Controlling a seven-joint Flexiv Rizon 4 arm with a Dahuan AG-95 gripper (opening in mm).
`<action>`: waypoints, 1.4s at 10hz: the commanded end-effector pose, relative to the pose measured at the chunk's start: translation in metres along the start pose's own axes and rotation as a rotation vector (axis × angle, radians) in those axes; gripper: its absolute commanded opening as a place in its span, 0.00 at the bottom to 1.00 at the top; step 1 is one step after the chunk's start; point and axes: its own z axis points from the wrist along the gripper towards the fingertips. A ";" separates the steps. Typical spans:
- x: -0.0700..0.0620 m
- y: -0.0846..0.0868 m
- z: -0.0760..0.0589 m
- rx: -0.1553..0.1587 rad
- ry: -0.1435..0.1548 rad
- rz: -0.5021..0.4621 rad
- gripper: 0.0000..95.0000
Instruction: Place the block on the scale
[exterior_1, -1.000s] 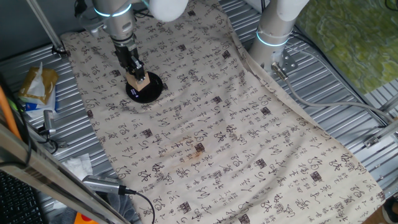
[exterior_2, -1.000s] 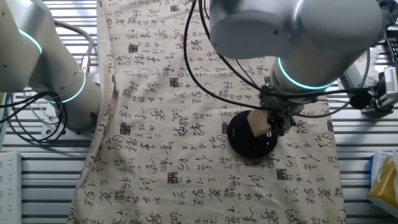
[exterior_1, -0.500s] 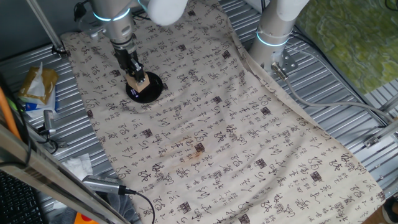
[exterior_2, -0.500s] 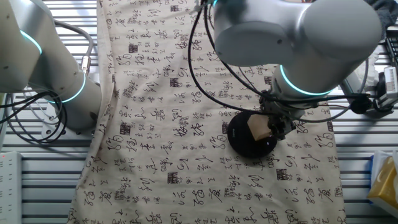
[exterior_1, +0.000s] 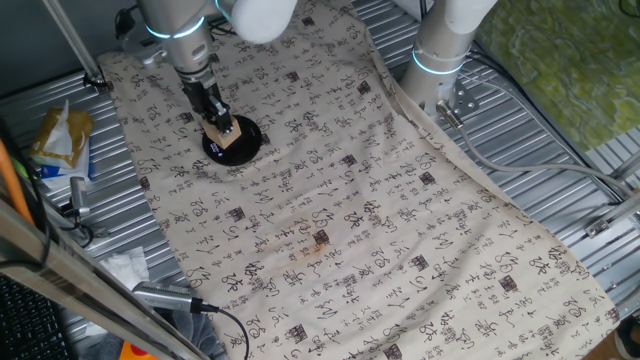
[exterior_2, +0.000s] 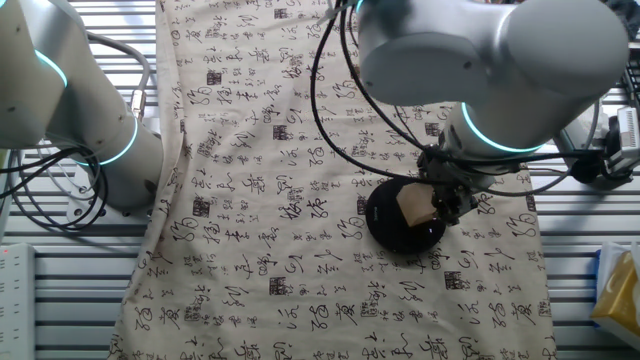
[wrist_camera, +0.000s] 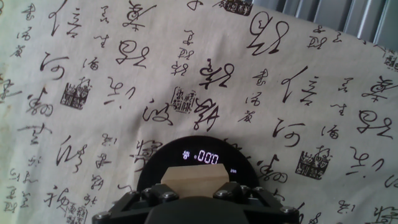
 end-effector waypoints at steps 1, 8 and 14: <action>0.000 0.000 0.001 0.001 0.001 -0.002 0.00; -0.001 -0.001 0.008 0.002 -0.002 -0.020 0.00; 0.000 -0.001 0.014 0.003 0.018 -0.042 0.00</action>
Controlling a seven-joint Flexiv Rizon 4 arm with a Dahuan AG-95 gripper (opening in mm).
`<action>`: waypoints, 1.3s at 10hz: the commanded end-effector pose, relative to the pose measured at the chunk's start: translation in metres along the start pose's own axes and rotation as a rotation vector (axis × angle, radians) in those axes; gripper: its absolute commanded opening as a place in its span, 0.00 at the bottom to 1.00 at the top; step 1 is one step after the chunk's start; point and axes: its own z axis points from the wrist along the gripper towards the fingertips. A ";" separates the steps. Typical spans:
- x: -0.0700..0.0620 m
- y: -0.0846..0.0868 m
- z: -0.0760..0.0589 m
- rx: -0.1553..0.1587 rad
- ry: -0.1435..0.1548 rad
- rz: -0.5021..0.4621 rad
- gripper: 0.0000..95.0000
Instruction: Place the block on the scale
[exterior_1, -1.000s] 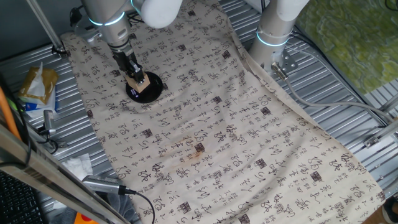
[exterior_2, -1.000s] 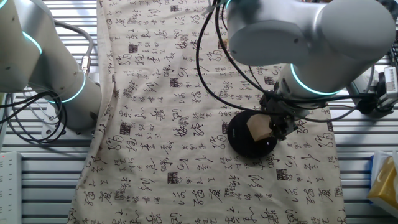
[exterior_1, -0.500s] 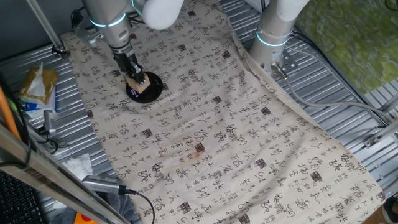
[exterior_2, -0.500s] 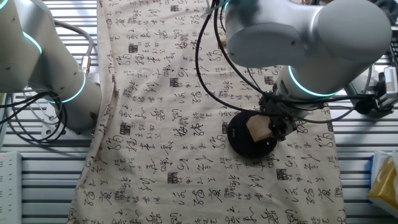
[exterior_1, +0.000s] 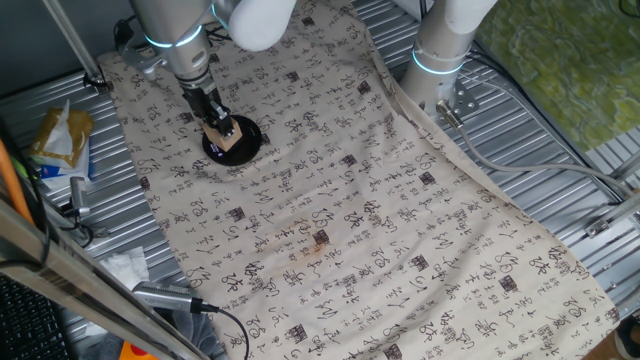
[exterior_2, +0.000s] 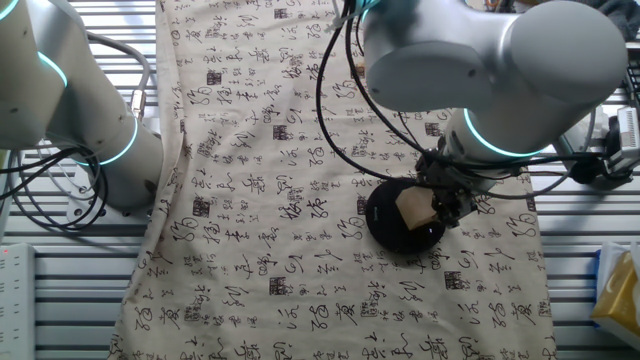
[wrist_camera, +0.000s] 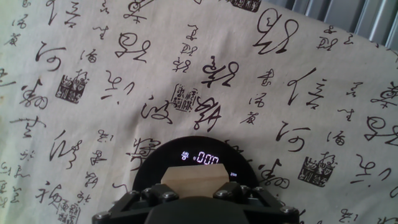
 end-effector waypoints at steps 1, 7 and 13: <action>0.000 0.000 0.002 -0.001 0.000 -0.006 0.00; 0.004 0.001 0.007 -0.004 0.009 -0.023 0.00; 0.005 0.002 0.009 -0.008 0.015 -0.030 0.00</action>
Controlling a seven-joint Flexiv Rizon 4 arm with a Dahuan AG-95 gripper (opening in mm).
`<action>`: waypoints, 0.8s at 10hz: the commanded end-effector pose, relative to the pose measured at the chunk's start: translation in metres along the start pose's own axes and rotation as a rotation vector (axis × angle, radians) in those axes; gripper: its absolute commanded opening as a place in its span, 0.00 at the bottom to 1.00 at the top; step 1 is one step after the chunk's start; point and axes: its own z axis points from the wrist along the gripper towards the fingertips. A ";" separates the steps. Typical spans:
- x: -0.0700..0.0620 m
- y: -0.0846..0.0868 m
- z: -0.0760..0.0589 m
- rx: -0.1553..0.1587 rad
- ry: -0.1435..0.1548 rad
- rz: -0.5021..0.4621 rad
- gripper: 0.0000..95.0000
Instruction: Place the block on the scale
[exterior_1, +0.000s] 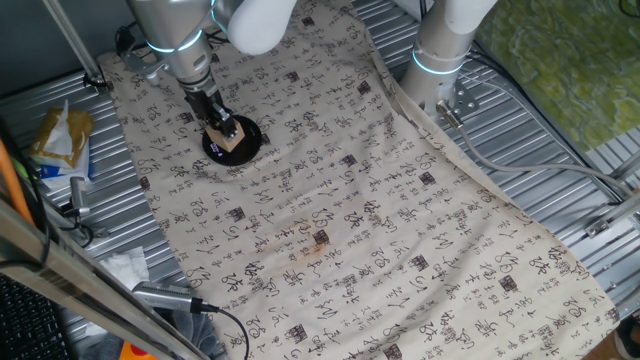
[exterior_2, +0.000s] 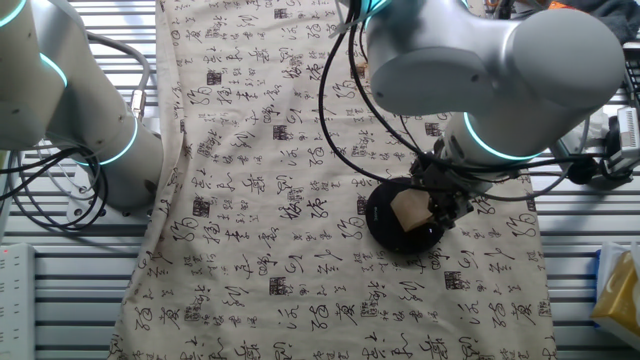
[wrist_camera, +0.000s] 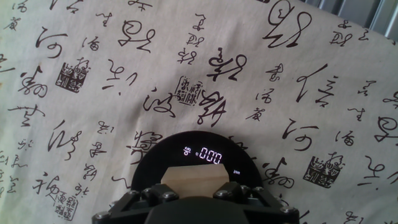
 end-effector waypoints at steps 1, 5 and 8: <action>0.000 0.000 0.000 -0.001 0.001 0.000 0.00; 0.000 0.001 0.001 -0.005 0.000 0.005 0.00; -0.001 0.001 0.004 -0.008 -0.002 0.001 0.00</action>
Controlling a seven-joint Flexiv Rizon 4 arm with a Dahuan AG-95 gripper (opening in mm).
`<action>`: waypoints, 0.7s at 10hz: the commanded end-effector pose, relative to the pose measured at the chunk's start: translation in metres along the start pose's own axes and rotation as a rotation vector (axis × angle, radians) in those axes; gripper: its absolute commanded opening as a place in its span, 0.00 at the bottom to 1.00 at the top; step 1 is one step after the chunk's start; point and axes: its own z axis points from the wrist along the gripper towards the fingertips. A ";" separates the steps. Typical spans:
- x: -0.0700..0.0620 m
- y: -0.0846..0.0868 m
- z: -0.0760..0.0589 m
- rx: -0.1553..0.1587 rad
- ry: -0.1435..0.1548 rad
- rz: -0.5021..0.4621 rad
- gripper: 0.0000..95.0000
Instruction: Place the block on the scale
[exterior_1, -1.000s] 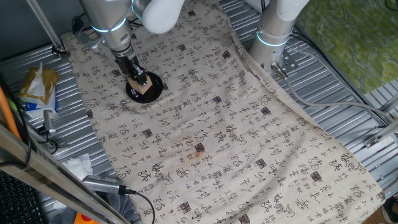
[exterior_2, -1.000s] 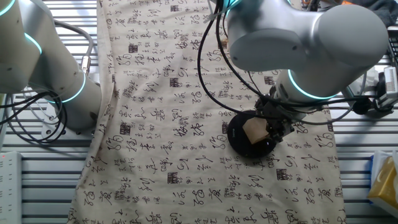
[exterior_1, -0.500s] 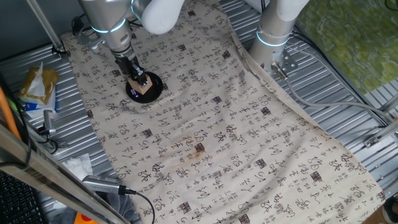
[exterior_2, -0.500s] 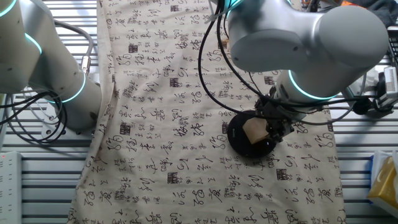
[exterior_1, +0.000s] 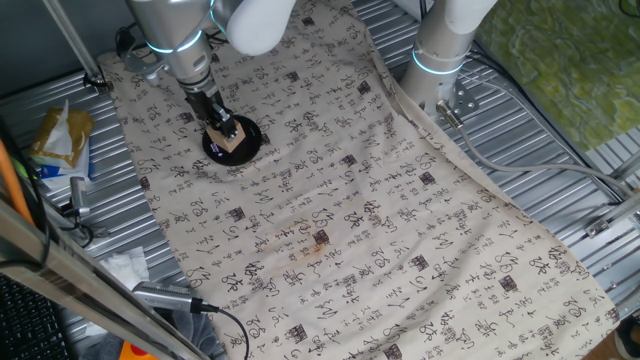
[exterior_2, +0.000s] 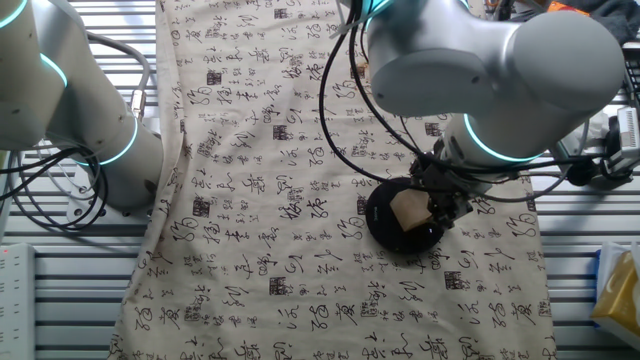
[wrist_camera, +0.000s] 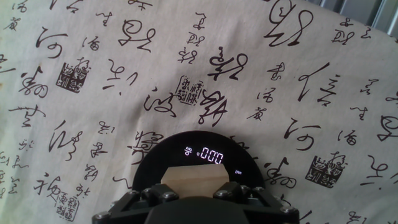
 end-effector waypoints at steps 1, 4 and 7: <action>0.000 0.000 0.001 -0.003 -0.003 -0.003 0.00; 0.000 0.001 0.002 -0.004 -0.004 -0.006 0.00; 0.000 0.001 0.002 0.001 -0.006 -0.004 0.00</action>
